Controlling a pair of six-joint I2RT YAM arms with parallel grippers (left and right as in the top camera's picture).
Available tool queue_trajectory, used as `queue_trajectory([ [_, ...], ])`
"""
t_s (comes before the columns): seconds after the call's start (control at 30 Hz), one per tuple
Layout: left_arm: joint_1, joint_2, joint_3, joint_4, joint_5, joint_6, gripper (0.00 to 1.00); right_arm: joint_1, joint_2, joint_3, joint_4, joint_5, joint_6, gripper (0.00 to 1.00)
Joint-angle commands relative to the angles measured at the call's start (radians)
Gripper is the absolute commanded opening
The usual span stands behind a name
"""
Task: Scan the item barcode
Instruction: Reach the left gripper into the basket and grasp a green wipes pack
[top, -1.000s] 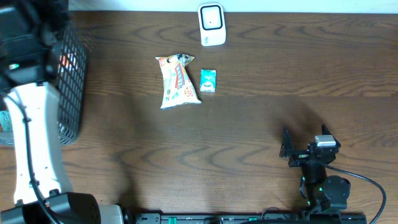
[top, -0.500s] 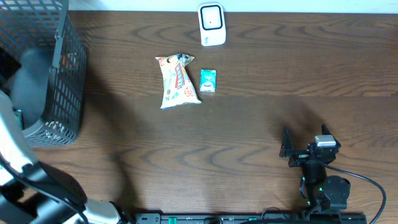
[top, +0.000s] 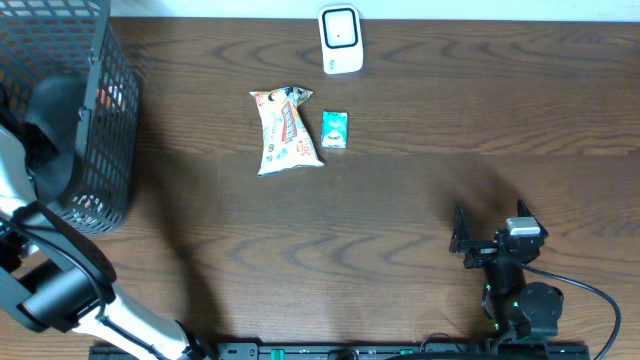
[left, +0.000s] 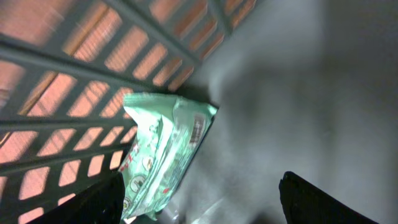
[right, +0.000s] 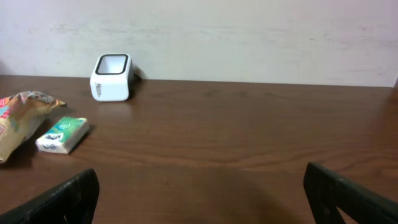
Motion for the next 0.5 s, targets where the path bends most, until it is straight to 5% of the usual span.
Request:
queue_trajectory([
  [0.0, 0.005, 0.028, 0.002, -0.009, -0.051, 0.026, 0.78, 0.008, -0.006, -0.002, -0.004, 0.003, 0.000, 0.99],
  [0.47, 0.009, 0.053, -0.056, 0.031, -0.110, 0.054, 0.78, 0.008, -0.006, -0.002, -0.004, 0.003, 0.000, 0.99],
])
